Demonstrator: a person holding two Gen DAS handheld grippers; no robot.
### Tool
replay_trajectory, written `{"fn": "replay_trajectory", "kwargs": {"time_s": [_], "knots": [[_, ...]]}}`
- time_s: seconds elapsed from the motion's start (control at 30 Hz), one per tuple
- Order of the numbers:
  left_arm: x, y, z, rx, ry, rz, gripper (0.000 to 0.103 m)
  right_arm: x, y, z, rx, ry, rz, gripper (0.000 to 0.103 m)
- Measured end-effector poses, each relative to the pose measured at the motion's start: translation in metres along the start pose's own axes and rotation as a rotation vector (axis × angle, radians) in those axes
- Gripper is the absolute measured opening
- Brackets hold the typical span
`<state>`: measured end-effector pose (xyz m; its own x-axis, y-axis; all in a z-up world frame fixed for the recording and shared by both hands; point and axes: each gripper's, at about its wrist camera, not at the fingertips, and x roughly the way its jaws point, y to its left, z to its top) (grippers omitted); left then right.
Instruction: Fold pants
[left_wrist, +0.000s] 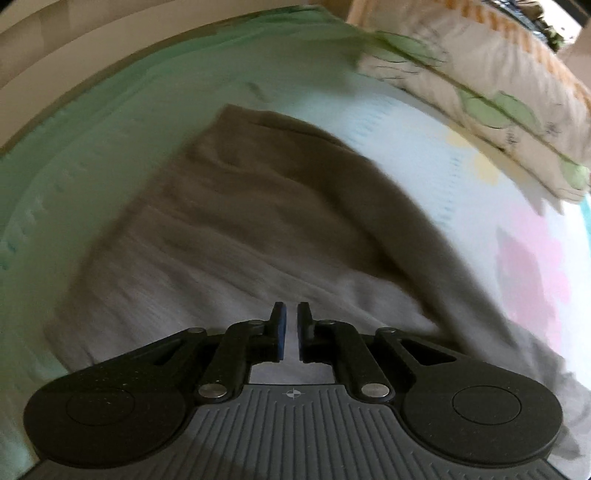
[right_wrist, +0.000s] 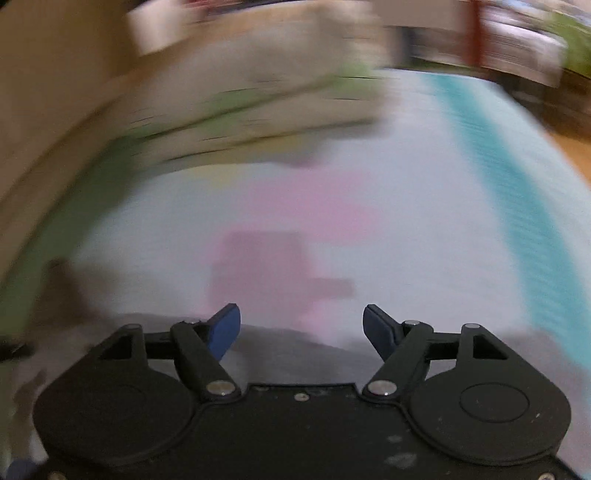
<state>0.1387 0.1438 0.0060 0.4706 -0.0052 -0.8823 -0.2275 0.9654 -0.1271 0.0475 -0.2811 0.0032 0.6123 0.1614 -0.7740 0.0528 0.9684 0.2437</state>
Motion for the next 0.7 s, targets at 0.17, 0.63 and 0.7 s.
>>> {"fn": "replay_trajectory", "kwargs": {"time_s": [0.17,0.63,0.7], "knots": [[0.024,0.037,0.008,-0.033,0.05,0.027,0.006,0.054,0.117,0.024,-0.29,0.011,0.264,0.082],[0.033,0.085,0.005,-0.099,0.07,-0.08,0.006,0.249,0.315,0.086,-0.55,0.241,0.523,0.09],[0.033,0.088,0.007,-0.102,0.065,-0.088,0.006,0.267,0.325,0.086,-0.542,0.287,0.532,0.086]]}}
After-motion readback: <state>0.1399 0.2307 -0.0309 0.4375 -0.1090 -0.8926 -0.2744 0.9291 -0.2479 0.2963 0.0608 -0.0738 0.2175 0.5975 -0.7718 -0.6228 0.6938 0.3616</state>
